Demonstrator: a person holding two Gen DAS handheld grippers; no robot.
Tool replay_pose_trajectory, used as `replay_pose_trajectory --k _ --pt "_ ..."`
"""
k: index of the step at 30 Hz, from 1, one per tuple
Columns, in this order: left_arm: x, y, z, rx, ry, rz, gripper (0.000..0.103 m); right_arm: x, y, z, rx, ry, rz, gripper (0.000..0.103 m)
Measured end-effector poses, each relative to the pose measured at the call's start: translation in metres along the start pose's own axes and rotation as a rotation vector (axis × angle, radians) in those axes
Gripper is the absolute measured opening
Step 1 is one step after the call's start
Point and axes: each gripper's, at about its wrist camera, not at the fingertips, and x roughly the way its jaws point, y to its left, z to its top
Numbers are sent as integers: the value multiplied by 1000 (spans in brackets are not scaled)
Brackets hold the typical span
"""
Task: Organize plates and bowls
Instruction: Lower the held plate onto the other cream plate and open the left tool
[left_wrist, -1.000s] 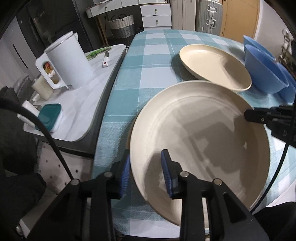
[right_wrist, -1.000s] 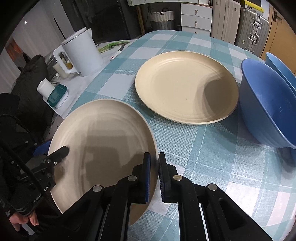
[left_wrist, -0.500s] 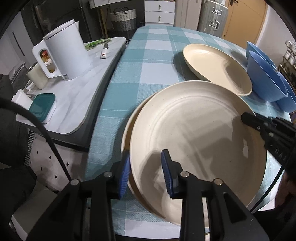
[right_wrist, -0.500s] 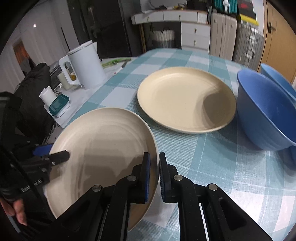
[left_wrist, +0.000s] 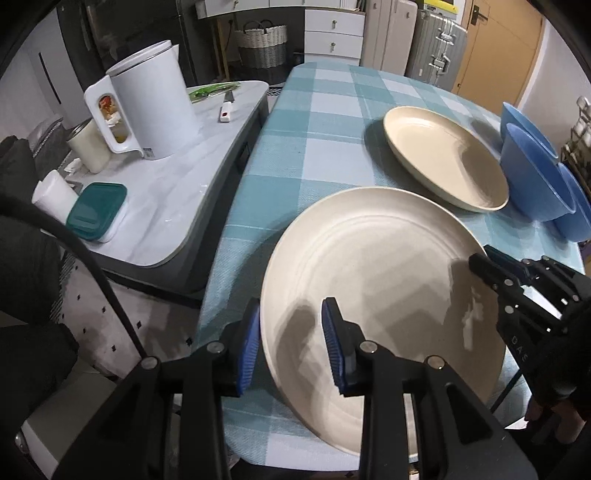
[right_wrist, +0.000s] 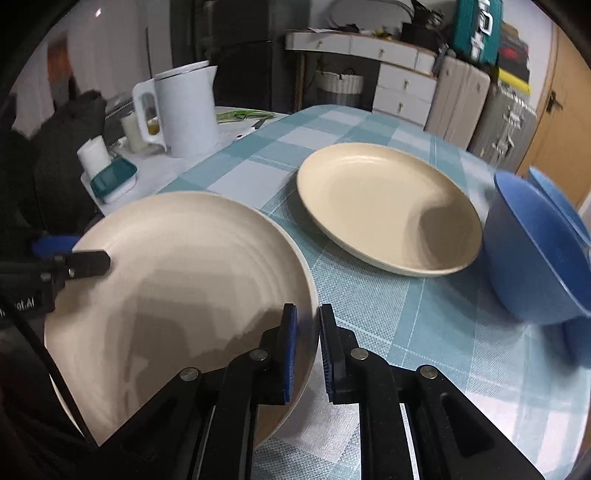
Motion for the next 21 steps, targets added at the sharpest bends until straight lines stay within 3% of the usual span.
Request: replay_pose_trajectory --k 8,16,21 --pt "5 -4 -3 48 9 30 31 -13 4 1 -20 -66 -26 10" --pt "10 1 -6 21 38 -33 35 -23 1 -3 -2 -111 9 10" --pt "-12 11 -1 -32 -61 -90 38 -31 -6 -4 31 -153 39 13"
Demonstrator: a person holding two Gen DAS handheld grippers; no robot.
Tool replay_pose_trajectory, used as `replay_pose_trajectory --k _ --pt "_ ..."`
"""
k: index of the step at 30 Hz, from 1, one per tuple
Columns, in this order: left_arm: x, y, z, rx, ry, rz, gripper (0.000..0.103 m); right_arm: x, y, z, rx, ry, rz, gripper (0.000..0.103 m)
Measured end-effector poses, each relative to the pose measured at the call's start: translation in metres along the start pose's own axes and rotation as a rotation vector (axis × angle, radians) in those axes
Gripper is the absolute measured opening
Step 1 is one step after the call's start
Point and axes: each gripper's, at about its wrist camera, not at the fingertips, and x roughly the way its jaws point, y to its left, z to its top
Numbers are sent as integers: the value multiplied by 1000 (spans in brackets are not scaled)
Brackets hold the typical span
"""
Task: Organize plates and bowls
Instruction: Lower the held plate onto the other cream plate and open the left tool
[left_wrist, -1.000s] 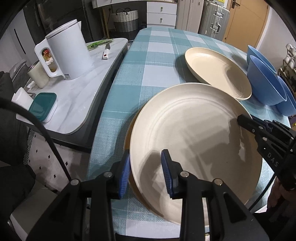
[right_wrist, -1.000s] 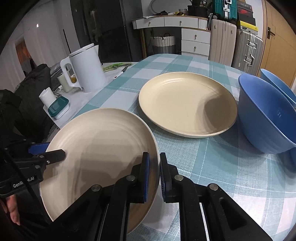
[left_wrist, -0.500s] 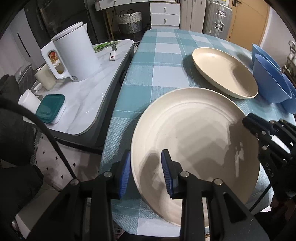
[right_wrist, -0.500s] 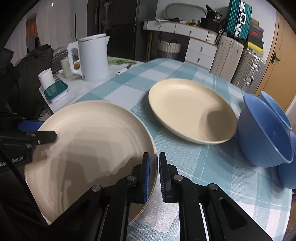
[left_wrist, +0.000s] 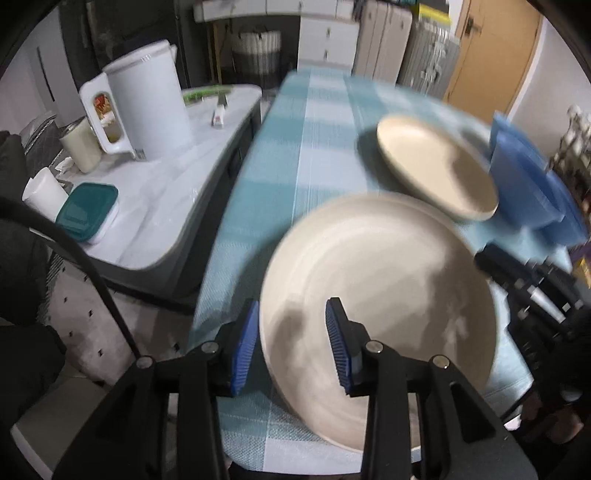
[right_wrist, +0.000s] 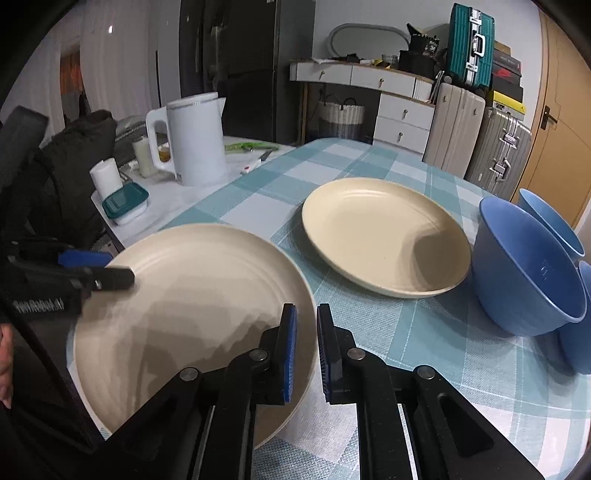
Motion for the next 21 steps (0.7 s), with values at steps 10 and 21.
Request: replay_pose_trajectory --k 10,21 --pt "5 13 4 -40 -22 -57 51 -19 -13 4 108 -85 61 80" --pt "35 7 -7 -73 114 -124 51 23 -22 -9 238 150 125 79"
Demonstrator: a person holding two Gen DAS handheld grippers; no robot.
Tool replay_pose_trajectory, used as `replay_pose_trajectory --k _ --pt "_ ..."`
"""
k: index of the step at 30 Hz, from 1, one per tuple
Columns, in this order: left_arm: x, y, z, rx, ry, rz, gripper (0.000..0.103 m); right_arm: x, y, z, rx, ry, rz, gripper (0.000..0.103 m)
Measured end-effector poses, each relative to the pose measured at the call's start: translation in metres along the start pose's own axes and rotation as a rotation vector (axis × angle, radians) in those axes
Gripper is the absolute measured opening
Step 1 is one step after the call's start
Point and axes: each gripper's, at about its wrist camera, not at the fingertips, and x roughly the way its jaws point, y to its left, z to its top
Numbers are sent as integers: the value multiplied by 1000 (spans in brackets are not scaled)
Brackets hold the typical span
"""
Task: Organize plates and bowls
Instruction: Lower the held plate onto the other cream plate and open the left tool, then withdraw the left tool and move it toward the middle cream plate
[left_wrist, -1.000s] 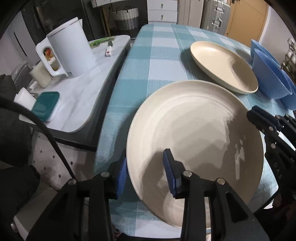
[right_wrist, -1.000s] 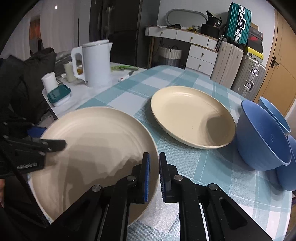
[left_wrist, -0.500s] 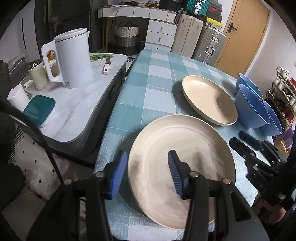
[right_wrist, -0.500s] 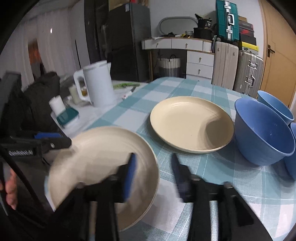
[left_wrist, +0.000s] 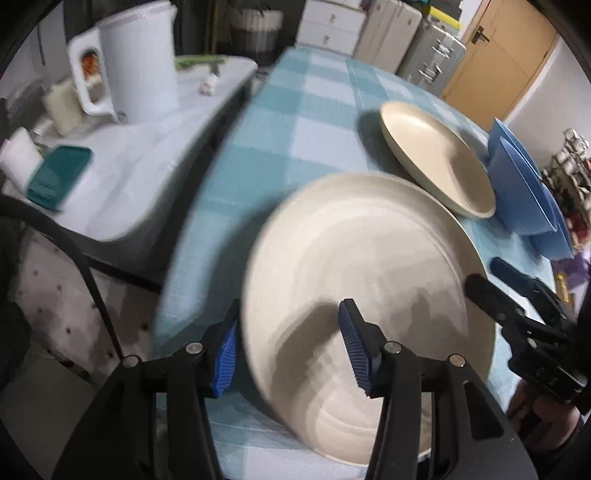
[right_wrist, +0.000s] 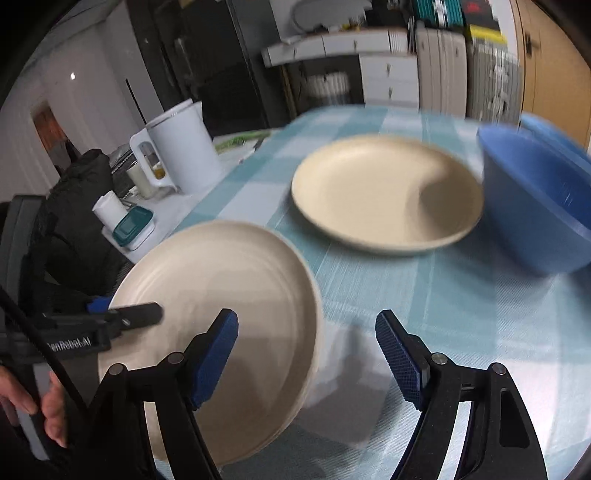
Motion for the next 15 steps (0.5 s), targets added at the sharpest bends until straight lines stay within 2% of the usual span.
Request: replay_pose_trajectory --k 6,15 --pt "2 -14 -2 29 12 -5 51 8 -11 -5 74 77 73 73" --pt "8 -51 -6 126 51 -44 51 -9 -34 -14 117 80 57 71"
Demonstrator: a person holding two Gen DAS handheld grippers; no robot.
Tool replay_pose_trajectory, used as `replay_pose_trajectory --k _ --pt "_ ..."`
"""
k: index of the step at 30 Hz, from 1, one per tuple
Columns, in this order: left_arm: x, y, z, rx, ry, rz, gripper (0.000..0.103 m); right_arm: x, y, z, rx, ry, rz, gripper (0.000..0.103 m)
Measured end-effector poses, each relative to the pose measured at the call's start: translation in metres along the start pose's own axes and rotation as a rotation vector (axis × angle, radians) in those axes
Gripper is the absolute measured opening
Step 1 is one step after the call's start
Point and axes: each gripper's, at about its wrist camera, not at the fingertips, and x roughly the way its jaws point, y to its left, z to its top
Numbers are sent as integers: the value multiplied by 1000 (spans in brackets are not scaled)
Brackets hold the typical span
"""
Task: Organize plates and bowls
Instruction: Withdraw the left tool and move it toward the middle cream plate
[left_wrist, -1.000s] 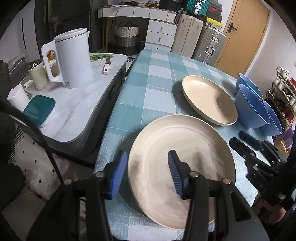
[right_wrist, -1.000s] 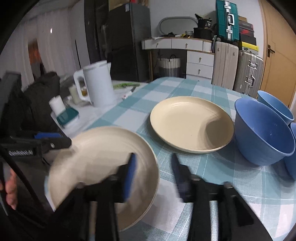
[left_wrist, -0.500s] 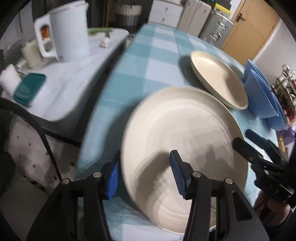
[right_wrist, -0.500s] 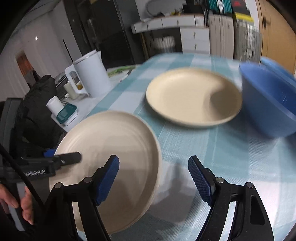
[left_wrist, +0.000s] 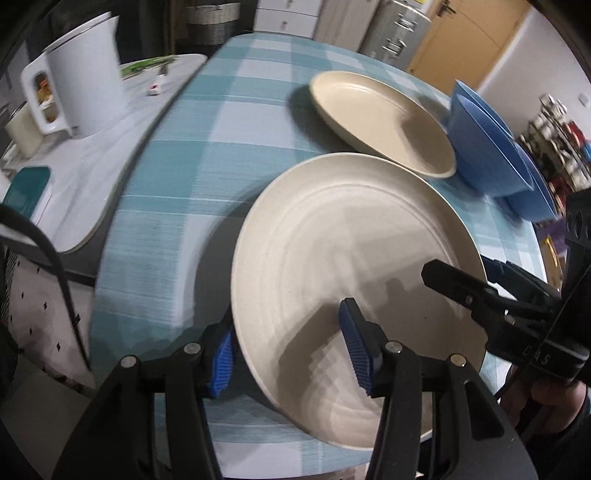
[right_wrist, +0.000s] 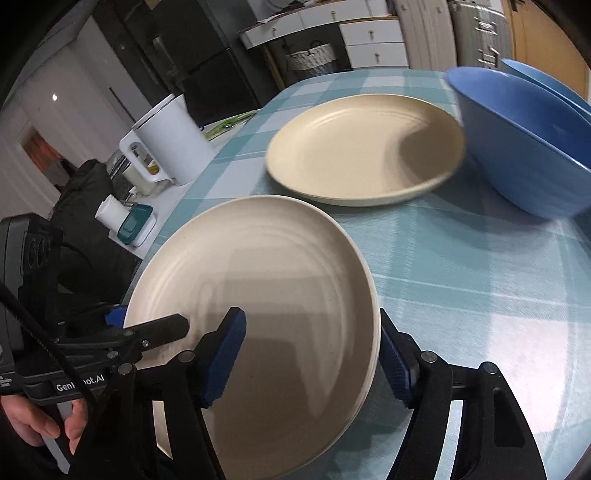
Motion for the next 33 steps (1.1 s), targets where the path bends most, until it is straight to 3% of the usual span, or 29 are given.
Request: replay_pose_trajectory --k 3,6,9,14,19,23,33 --pt "2 -8 1 15 7 -7 52 -6 -7 -2 -2 -8 4 71" --pt "-1 -8 3 15 -8 11 51 -16 -5 0 -48 -71 -71 71" --pt "-12 -5 6 6 -71 19 51 -30 -4 3 -94 -146 -146 75" --pt "-39 -2 7 22 -210 76 54 -57 -4 6 -116 -284 -155 85" --pt "-60 -10 8 48 -333 107 89 -79 -1 8 -122 -404 -165 97" --pt "-77 -22 8 89 -434 155 99 -88 -2 8 -129 -427 -152 99" --pt "-80 -42 7 157 -507 278 100 -90 -13 8 -79 -412 -99 100"
